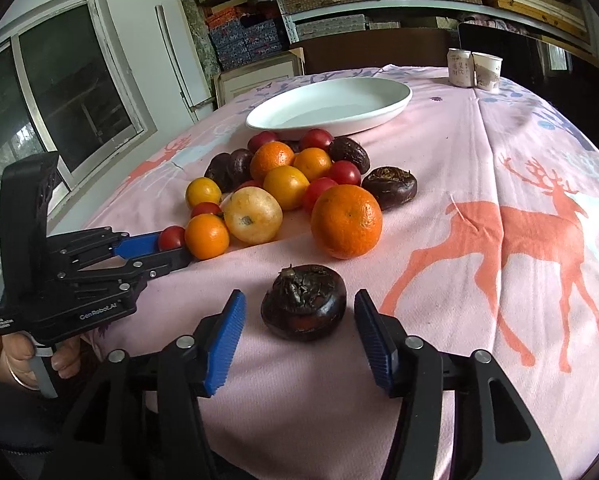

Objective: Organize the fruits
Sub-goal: 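Carry both fruits over the white plate and open both tools to release them, then grasp a mandarin orange with the left tool while the right tool grasps a small orange, then lower both oranges onto the white plate and open both tools, then grasp a red tomato with the left tool while the right tool grasps the yellow apple, then place the tomato and apple on the white plate, opening both tools, then grasp a yellow tomato with the left tool while the right tool grasps a dark purple fruit, then release both fruits onto the white plate, then grasp a dark purple fruit with the left tool while the right tool grasps a red tomato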

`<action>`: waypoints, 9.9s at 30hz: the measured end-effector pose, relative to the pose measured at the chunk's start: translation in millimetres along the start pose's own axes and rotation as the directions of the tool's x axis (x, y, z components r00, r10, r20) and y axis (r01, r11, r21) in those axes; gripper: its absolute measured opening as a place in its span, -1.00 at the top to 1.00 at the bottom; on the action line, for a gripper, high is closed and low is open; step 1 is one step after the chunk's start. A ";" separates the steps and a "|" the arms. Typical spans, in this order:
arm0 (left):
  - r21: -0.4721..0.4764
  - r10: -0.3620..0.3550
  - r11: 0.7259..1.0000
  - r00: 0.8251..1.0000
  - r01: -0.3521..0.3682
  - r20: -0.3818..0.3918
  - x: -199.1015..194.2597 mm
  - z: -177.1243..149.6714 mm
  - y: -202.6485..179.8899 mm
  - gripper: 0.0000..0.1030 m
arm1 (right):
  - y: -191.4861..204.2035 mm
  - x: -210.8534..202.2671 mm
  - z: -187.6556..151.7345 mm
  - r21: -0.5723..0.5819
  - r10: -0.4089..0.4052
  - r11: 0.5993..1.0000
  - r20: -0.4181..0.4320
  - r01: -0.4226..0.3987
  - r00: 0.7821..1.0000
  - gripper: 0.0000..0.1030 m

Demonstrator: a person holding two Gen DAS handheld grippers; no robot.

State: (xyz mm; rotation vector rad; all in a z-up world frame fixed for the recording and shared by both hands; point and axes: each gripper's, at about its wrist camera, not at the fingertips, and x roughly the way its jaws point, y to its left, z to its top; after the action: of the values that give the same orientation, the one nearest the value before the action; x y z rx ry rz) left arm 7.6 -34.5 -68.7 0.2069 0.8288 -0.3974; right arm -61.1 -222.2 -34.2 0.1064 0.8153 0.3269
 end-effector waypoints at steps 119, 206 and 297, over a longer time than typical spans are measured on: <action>0.053 -0.077 0.996 0.997 0.076 0.017 9.6 32.0 20.7 -0.26 | -103.7 34.6 96.8 0.285 0.144 0.938 0.197 -0.197 0.970 -0.60; 0.016 -0.020 1.000 1.000 0.019 0.022 26.8 57.2 47.2 -0.51 | -104.9 56.8 108.2 0.295 0.202 0.924 0.167 -0.244 0.965 -0.72; 0.152 0.007 0.988 1.000 -0.004 -0.020 49.8 71.1 35.9 0.27 | -91.5 54.5 90.0 0.205 0.042 0.977 0.037 -0.049 0.998 -0.37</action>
State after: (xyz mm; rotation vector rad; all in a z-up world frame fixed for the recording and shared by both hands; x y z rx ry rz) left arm 100.9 -38.5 -58.2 0.3550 0.8182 -0.4547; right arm 61.8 -288.0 -30.6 0.3241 0.8143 0.2825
